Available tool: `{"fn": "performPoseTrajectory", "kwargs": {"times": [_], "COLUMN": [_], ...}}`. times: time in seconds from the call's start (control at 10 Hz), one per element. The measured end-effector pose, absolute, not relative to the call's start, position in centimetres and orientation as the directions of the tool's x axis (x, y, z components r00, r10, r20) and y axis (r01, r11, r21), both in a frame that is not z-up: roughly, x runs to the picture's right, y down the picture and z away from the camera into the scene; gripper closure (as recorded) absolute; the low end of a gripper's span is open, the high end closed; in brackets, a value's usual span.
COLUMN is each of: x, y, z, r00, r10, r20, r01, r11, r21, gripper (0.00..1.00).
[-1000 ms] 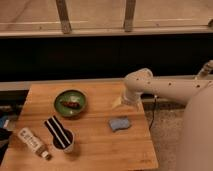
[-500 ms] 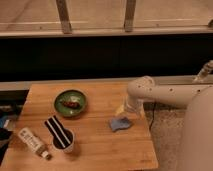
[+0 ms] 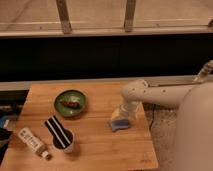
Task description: Wipe the white sponge on the table
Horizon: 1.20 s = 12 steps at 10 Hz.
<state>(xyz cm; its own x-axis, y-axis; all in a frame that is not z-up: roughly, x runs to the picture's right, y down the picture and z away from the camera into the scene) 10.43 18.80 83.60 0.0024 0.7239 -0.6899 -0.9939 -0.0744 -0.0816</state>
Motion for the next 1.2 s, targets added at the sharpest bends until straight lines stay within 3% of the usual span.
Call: {"fn": "performPoseTrajectory", "kwargs": {"times": [0.5,1.2], "x": [10.2,10.2], "y": [19.7,19.9], "z": [84.9,84.8], "r00": [0.012,0.039], "r10": [0.695,0.69], "r20": [-0.719,-0.722], "r01": [-0.993,-0.994], "r11": [-0.073,-0.048], "r21": [-0.087,-0.099], "gripper": [0.22,0.92]}}
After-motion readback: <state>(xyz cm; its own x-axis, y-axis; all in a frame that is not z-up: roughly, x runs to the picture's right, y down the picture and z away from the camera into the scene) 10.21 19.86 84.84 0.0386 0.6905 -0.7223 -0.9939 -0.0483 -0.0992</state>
